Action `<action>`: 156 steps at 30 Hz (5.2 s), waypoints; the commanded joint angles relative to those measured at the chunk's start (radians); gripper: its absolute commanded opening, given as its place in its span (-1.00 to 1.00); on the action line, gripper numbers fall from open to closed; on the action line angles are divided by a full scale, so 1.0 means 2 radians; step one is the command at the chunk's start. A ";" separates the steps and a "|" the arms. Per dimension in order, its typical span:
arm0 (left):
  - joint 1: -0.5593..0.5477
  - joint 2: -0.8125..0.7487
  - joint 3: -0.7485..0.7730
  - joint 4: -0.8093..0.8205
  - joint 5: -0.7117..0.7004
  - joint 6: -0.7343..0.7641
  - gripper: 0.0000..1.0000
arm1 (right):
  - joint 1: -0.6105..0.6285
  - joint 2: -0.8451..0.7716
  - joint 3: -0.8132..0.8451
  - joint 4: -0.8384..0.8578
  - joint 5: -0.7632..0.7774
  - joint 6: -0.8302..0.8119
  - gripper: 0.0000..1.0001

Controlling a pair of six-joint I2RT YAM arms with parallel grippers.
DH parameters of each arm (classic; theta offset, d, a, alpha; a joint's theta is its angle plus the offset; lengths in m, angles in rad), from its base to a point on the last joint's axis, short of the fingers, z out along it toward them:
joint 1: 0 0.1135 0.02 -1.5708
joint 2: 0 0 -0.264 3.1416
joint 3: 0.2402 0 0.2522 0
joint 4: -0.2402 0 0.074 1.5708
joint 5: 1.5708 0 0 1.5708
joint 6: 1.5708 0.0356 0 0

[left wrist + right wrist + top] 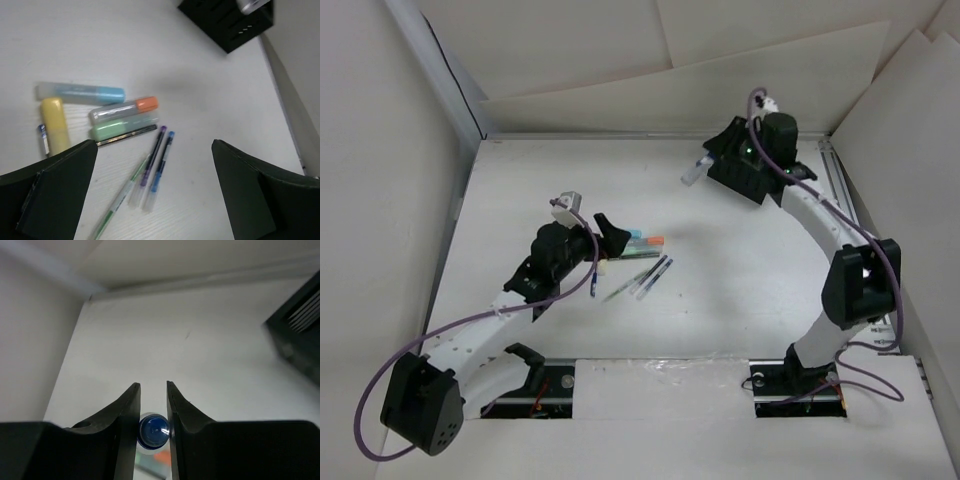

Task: Sort the stationery into containers
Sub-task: Place the stationery in the storage box, then pick up the pen from the center of the board, then place the pen in the storage box.

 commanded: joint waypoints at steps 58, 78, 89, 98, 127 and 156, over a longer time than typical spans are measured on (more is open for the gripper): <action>0.003 0.224 0.098 -0.139 -0.172 0.000 -0.31 | 0.085 -0.041 0.003 -0.079 0.291 -0.100 -0.98; -0.032 0.293 0.134 -0.140 -0.234 -0.001 -0.29 | 0.120 -0.048 -0.048 -0.054 0.282 -0.095 -0.76; -0.032 0.326 0.134 -0.135 -0.243 -0.001 -0.15 | 0.120 -0.054 -0.058 -0.049 0.282 -0.095 -0.73; -0.036 0.338 0.144 -0.135 -0.239 0.004 -0.73 | 0.120 -0.071 -0.063 -0.049 0.282 -0.095 -0.68; -0.036 0.128 0.071 -0.118 -0.142 0.005 -1.00 | 0.130 -0.048 -0.033 -0.025 0.003 -0.073 0.30; -0.036 -0.027 -0.014 0.076 0.089 0.022 -0.95 | 0.197 -0.006 -0.086 0.116 -0.132 0.018 0.37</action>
